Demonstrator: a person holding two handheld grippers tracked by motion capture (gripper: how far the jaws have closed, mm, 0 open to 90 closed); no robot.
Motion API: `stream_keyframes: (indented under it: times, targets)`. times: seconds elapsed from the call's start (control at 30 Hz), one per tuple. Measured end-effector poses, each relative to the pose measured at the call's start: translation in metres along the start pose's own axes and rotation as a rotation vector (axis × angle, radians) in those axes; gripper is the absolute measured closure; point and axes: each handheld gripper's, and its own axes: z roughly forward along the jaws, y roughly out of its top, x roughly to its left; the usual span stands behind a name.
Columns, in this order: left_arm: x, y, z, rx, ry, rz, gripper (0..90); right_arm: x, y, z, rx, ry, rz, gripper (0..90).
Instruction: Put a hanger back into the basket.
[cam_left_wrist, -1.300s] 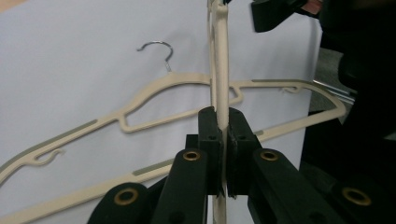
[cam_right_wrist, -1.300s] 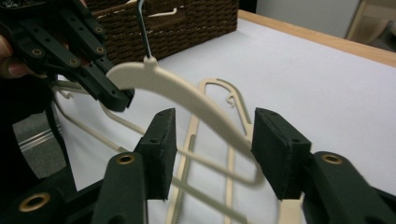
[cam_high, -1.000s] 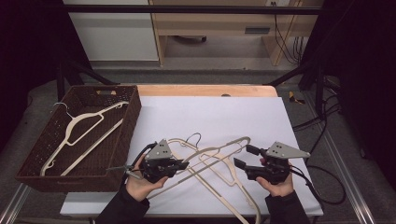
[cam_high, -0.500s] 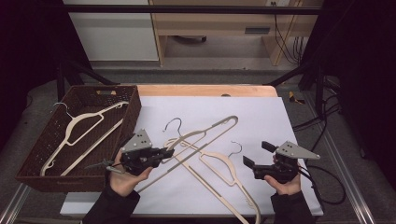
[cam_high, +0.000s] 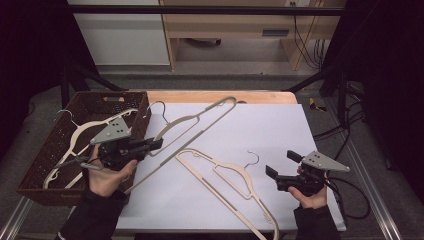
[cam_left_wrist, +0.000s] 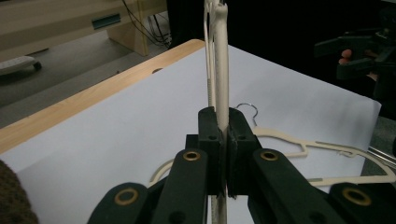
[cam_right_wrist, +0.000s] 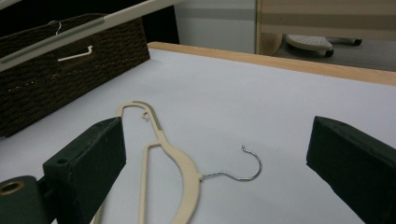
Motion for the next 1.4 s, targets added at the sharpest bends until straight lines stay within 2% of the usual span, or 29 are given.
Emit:
stream_keyframes:
  times: [0.23,0.37,0.7,0.9,1.2,1.4]
  targets:
    - [0.017,0.01,-0.016,0.0,0.022,-0.008,86.7,0.0,0.001,-0.001,-0.001,-0.005,-0.003,3.3]
    - [0.029,0.017,-0.027,0.008,0.05,0.003,86.7,0.0,0.001,-0.003,-0.006,-0.01,0.0,2.9]
    - [0.069,0.02,-0.047,0.014,0.104,-0.016,86.7,-0.001,0.002,-0.003,-0.006,-0.015,-0.001,2.6]
    - [0.092,0.014,-0.059,0.015,0.129,-0.033,86.7,-0.001,0.002,-0.004,-0.005,-0.013,-0.004,2.6]
    - [0.12,-0.002,-0.073,0.073,0.171,-0.025,86.7,-0.001,0.001,-0.002,0.003,-0.007,-0.004,2.7]
    - [0.139,-0.017,-0.082,0.069,0.19,-0.058,86.7,0.0,0.001,-0.002,0.004,-0.012,-0.001,2.8]
